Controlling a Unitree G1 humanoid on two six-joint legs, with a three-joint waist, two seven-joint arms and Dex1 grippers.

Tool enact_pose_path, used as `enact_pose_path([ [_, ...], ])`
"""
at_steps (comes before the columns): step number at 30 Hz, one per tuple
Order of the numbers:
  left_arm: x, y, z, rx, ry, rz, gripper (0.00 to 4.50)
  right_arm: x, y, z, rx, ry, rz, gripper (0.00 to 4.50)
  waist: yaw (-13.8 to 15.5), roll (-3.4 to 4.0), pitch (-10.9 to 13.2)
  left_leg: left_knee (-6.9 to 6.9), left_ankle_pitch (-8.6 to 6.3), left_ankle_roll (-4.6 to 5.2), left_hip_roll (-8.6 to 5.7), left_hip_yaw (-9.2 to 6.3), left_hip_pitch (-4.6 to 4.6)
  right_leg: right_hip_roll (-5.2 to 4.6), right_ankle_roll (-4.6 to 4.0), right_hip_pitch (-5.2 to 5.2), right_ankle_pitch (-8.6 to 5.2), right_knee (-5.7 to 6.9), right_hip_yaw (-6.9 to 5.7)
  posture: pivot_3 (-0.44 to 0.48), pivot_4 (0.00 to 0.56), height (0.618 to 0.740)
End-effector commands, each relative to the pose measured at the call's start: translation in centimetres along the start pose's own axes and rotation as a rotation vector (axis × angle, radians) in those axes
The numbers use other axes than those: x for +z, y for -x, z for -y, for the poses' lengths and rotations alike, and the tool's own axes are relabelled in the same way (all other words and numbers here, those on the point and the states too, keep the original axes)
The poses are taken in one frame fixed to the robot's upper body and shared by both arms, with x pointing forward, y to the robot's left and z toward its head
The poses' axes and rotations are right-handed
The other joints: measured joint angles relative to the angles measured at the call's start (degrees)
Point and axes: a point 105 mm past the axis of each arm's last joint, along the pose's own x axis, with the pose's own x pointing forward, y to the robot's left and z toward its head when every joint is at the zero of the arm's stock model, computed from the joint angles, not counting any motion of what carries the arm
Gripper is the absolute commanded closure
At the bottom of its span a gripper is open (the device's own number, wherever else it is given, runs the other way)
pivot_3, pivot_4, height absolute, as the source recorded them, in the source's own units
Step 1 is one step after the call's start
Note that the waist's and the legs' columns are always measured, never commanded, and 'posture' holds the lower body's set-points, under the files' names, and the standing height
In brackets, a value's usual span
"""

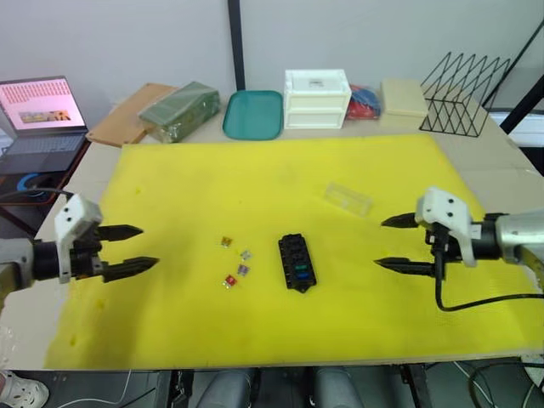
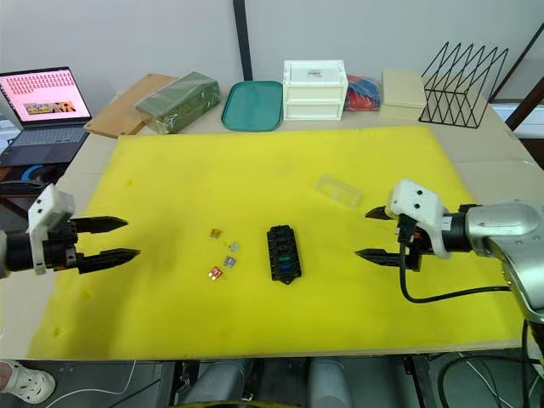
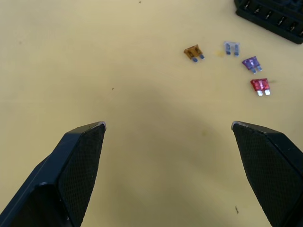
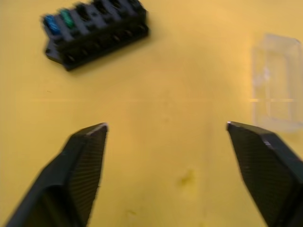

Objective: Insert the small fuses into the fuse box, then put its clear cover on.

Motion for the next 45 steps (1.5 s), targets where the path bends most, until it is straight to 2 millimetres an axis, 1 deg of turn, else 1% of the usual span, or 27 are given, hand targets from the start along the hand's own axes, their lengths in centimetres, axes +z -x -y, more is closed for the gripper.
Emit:
enact_pose_path([
  [1,1.1,0.0,0.1,-0.010,-0.047,0.028,0.00,1.0,0.6,0.3,-0.043,0.054,0.023,0.02,0.0,0.00,0.0,0.00,0.00,0.00,0.00,0.00,0.00,0.00,0.00,0.00,0.00,0.00,0.00,0.000,0.150,0.740],
  [3,1.8,-1.0,0.2,-0.026,-0.046,0.067,0.00,1.7,0.2,0.2,-0.040,0.068,0.044,0.02,0.0,0.01,0.0,0.00,0.00,0.00,0.00,0.00,0.00,0.00,0.00,0.00,0.00,0.00,0.00,0.000,0.150,0.740],
  [6,2.8,-2.8,0.5,-0.080,0.019,0.125,0.00,3.4,-0.6,0.0,-0.019,0.098,0.098,0.02,0.0,0.01,0.0,0.03,0.00,0.00,0.00,0.00,0.00,0.00,0.01,0.02,0.00,0.01,0.00,0.000,0.150,0.740],
  [8,3.1,-4.3,0.9,-0.141,0.134,0.143,0.00,4.8,-1.4,-0.3,0.011,0.113,0.134,0.02,-0.1,0.00,0.0,0.03,0.00,0.00,0.00,0.00,0.00,0.01,0.01,0.01,0.00,0.02,0.00,0.000,0.150,0.740],
  [12,3.2,-7.0,2.3,-0.313,0.359,0.134,0.00,7.8,-3.2,-1.2,0.089,0.188,0.207,0.02,-0.4,0.00,0.0,0.02,0.00,-0.01,0.00,0.00,0.00,0.01,0.01,-0.02,0.00,0.05,0.00,0.000,0.150,0.740],
  [15,3.5,-8.2,2.0,-0.389,0.567,0.145,0.00,8.8,-4.2,-2.0,0.141,0.229,0.220,0.02,-0.3,-0.08,0.0,0.06,0.00,-0.01,-0.01,-0.01,-0.02,0.02,0.01,-0.05,0.00,0.09,0.00,0.000,0.150,0.740],
  [18,2.9,-8.8,1.4,-0.407,0.693,0.116,0.56,9.3,-4.8,-2.4,0.165,0.250,0.224,0.00,-0.3,-0.11,0.0,0.12,0.01,-0.01,-0.01,-0.03,-0.06,0.04,0.01,-0.08,0.00,0.10,-0.01,0.000,0.150,0.740],
  [21,2.1,-9.3,1.3,-0.425,0.770,0.067,1.59,9.8,-5.1,-3.0,0.188,0.270,0.233,0.00,-0.4,-0.10,0.0,0.11,0.01,-0.01,-0.02,-0.02,-0.06,0.04,0.01,-0.11,0.00,0.10,-0.01,0.000,0.150,0.740],
  [24,1.8,-9.6,1.4,-0.444,0.805,0.046,1.59,10.0,-5.3,-3.4,0.204,0.278,0.237,0.00,-0.4,-0.10,0.0,0.11,0.01,-0.02,-0.02,-0.03,-0.06,0.04,0.01,-0.12,0.00,0.12,0.00,0.000,0.150,0.740],
  [30,1.6,-10.8,1.2,-0.444,0.856,0.012,1.59,9.8,-5.4,-3.6,0.209,0.287,0.219,0.00,-0.3,-0.11,0.0,0.14,0.01,-0.02,-0.03,-0.03,-0.07,0.04,0.01,-0.11,0.01,0.12,0.00,0.000,0.150,0.740],
  [39,0.3,-12.3,1.2,-0.443,0.824,-0.053,1.59,9.6,-5.4,-3.6,0.204,0.296,0.207,0.00,-0.2,-0.11,0.0,0.14,0.02,-0.03,-0.03,-0.02,-0.07,0.03,0.01,-0.12,0.01,0.14,0.00,0.000,0.150,0.740],
  [42,0.5,-13.0,0.9,-0.442,0.821,-0.046,1.59,9.7,-5.5,-3.7,0.202,0.296,0.207,0.00,0.0,-0.12,0.0,0.16,0.02,-0.02,-0.04,-0.03,-0.07,0.02,0.02,-0.10,0.01,0.14,-0.01,0.000,0.150,0.740],
  [45,0.5,-13.5,1.3,-0.467,0.824,-0.046,1.59,9.5,-5.5,-3.7,0.199,0.299,0.200,0.00,0.1,-0.11,0.0,0.18,0.02,-0.02,-0.07,-0.03,-0.07,0.01,0.04,-0.09,0.02,0.15,0.00,0.000,0.150,0.740],
])
